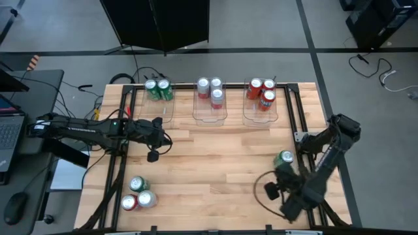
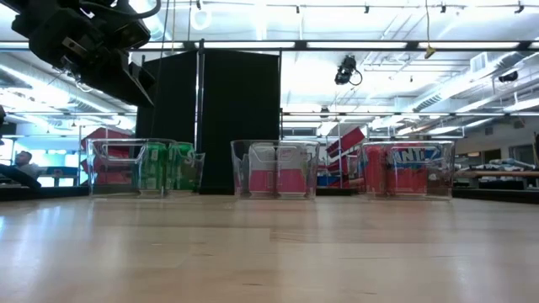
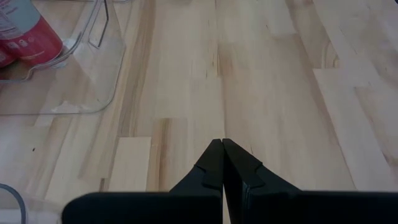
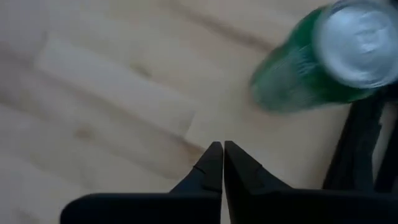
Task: Sort soda cans
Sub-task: Put the green soda can into the left transparent bin
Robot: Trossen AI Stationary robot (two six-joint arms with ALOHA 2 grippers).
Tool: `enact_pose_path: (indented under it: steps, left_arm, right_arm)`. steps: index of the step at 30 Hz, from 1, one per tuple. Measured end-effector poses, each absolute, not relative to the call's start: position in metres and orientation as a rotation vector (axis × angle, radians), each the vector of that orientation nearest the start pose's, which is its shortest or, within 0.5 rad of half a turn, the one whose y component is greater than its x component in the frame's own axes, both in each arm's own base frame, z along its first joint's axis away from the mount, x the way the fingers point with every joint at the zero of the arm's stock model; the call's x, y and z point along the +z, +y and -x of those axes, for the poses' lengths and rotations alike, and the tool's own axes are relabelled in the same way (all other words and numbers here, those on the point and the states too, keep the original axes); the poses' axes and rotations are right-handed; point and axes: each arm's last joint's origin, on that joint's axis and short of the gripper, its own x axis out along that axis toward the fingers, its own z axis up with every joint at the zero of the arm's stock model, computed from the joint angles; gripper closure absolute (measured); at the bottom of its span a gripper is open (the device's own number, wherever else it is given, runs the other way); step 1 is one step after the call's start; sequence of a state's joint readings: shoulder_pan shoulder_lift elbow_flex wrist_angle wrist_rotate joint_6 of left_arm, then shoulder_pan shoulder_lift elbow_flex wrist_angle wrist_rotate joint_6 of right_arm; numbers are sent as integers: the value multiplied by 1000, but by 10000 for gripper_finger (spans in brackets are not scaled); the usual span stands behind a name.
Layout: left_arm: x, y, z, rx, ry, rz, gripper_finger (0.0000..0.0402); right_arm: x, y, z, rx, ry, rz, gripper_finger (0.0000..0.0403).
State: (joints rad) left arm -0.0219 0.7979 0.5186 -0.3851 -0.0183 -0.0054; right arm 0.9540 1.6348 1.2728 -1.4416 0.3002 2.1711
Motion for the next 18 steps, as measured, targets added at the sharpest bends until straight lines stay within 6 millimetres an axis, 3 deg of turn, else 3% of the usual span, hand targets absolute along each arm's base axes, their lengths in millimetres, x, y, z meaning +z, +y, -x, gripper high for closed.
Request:
enact_pose_path:
  steps: [5, 9, 13, 18]
  left_arm:
    - [223, -3, -164, -1, 662, -6, 401]
    - [224, -3, -165, -1, 650, -6, 401]
    - [224, -3, -165, -1, 646, -6, 401]
    - [224, -3, -165, -1, 650, -7, 401]
  right_arm:
    - [248, 215, -135, -1119, 899, -647, 399]
    - [247, 213, -139, -1123, 918, -639, 382]
    - [247, 206, -148, -1124, 954, -600, 333]
    - [248, 190, -168, -1123, 1029, -520, 243]
